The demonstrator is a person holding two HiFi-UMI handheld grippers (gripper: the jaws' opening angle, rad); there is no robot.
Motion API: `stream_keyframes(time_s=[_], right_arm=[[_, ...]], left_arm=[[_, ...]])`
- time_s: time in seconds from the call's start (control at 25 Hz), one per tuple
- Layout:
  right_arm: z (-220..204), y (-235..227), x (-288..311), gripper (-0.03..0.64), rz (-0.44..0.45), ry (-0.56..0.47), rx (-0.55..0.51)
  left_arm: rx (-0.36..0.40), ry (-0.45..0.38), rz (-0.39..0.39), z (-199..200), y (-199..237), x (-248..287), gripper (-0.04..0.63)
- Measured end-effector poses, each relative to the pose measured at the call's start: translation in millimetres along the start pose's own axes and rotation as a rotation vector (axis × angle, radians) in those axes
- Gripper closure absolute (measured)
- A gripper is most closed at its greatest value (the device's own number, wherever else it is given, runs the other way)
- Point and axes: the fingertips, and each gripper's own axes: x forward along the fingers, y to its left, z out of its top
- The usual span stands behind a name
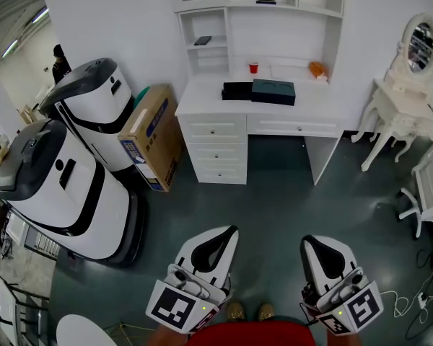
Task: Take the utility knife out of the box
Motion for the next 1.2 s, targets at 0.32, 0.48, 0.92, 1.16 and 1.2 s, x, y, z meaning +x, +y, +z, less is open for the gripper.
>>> stream_keyframes(time_s=[0.32, 0.48, 0.92, 1.16, 1.2], right_arm=[[-6, 18, 28, 0.620, -0.022, 0.006, -0.020], [-9, 24, 39, 0.620, -0.024, 0.018, -0.026], [-18, 18, 74, 0.620, 0.006, 0.016, -0.030], [-22, -22, 104, 0.620, 0.012, -0.006, -0.023], [-22, -31, 110, 0.620, 0.013, -0.008, -0.028]], left_arm=[[0.027, -0.049, -0.009, 4, 36, -11, 0.581], [-0.002, 0.018, -0.019, -6, 47, -17, 0.581], [0.017, -0.054, 0.025, -4, 85, -1, 0.581], [0.030, -0.058, 0.058, -6, 112, 32, 0.581], [0.034, -0.057, 0.065, -6, 117, 39, 0.581]])
